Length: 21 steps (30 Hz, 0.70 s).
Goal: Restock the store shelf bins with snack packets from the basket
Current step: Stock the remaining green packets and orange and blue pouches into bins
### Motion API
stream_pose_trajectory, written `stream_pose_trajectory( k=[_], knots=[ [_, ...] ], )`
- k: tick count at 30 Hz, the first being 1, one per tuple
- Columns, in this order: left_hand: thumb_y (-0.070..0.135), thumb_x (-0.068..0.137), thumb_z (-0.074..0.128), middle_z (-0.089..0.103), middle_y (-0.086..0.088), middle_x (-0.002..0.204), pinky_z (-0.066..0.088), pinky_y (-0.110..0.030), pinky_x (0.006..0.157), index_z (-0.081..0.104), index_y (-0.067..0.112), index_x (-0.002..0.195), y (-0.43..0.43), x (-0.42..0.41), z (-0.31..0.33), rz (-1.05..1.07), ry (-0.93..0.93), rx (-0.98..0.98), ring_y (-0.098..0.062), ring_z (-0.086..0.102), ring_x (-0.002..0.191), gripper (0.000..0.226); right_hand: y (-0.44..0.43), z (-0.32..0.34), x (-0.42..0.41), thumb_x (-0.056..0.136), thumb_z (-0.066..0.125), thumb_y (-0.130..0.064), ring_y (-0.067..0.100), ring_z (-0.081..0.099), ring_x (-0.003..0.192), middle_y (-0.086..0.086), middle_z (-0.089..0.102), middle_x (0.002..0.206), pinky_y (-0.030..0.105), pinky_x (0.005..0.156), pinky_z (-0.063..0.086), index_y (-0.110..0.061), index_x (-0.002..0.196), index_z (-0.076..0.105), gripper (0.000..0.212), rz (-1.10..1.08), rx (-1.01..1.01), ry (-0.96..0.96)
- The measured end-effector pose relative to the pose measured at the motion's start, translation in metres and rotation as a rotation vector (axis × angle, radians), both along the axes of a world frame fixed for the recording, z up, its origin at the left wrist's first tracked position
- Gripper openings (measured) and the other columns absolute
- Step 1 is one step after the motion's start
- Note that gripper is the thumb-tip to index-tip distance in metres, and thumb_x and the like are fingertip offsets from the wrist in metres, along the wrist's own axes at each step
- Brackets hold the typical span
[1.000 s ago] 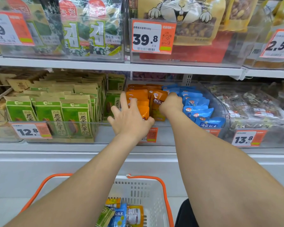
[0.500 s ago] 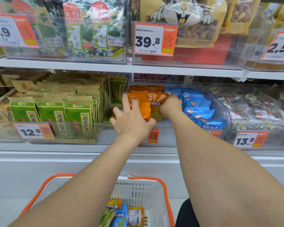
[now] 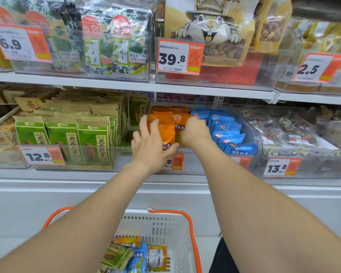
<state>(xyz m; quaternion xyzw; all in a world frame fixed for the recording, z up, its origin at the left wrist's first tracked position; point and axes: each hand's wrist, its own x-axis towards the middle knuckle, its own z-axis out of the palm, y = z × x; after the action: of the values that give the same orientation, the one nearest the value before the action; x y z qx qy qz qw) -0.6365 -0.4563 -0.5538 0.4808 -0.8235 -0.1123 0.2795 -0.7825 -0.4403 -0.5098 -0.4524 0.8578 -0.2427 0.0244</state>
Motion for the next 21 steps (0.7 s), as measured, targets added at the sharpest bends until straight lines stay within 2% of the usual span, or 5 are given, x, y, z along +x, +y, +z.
stream_pose_trajectory(
  k=[4, 9, 13, 17, 21],
  knots=[
    [0.032, 0.096, 0.066, 0.031, -0.017, 0.159, 0.035, -0.050, 0.118, 0.046, 0.010, 0.149, 0.014, 0.042, -0.008, -0.182, 0.123, -0.249, -0.037, 0.036, 0.144, 0.061, 0.025, 0.019, 0.038, 0.098, 0.054, -0.013, 0.039, 0.061, 0.096, 0.019, 0.062, 0.114, 0.042, 0.071, 0.042, -0.007, 0.124, 0.043, 0.029, 0.142, -0.148, 0.088],
    [0.008, 0.085, 0.064, 0.054, -0.010, 0.108, 0.047, -0.047, 0.079, 0.062, 0.007, 0.102, 0.026, 0.096, -0.029, -0.207, 0.053, -0.517, -0.032, 0.053, 0.097, 0.017, 0.052, 0.021, 0.104, 0.096, 0.051, -0.019, 0.034, 0.055, 0.075, 0.010, 0.059, 0.091, 0.039, 0.062, 0.038, -0.014, 0.109, 0.040, 0.018, 0.390, -0.225, 0.212],
    [0.020, 0.089, 0.060, 0.066, -0.011, 0.090, 0.040, -0.038, 0.059, 0.067, 0.009, 0.093, 0.038, 0.133, -0.052, -0.192, -0.039, -0.230, -0.040, 0.061, 0.078, 0.013, 0.076, -0.007, 0.151, 0.095, 0.050, -0.027, 0.037, 0.055, 0.074, 0.009, 0.058, 0.087, 0.037, 0.062, 0.033, -0.016, 0.102, 0.038, 0.018, 0.575, -0.061, 0.363],
    [0.025, 0.095, 0.057, 0.061, -0.002, 0.080, 0.042, -0.035, 0.061, 0.056, 0.024, 0.076, 0.049, 0.158, -0.086, -0.148, -0.317, 0.186, -0.035, 0.062, 0.080, 0.019, 0.089, -0.047, 0.172, 0.097, 0.050, -0.028, 0.036, 0.060, 0.089, 0.011, 0.064, 0.107, 0.039, 0.067, 0.037, -0.014, 0.120, 0.049, 0.027, 0.652, 0.237, 0.471],
    [0.028, 0.097, 0.055, 0.068, -0.002, 0.114, 0.055, -0.038, 0.084, 0.066, 0.024, 0.114, 0.064, 0.171, -0.132, -0.244, -0.598, 0.425, -0.028, 0.064, 0.101, 0.021, 0.104, -0.089, 0.163, 0.098, 0.050, -0.017, 0.030, 0.050, 0.081, 0.005, 0.046, 0.093, 0.039, 0.071, 0.044, -0.013, 0.098, 0.051, 0.003, 0.677, 0.559, 0.350]
  ],
)
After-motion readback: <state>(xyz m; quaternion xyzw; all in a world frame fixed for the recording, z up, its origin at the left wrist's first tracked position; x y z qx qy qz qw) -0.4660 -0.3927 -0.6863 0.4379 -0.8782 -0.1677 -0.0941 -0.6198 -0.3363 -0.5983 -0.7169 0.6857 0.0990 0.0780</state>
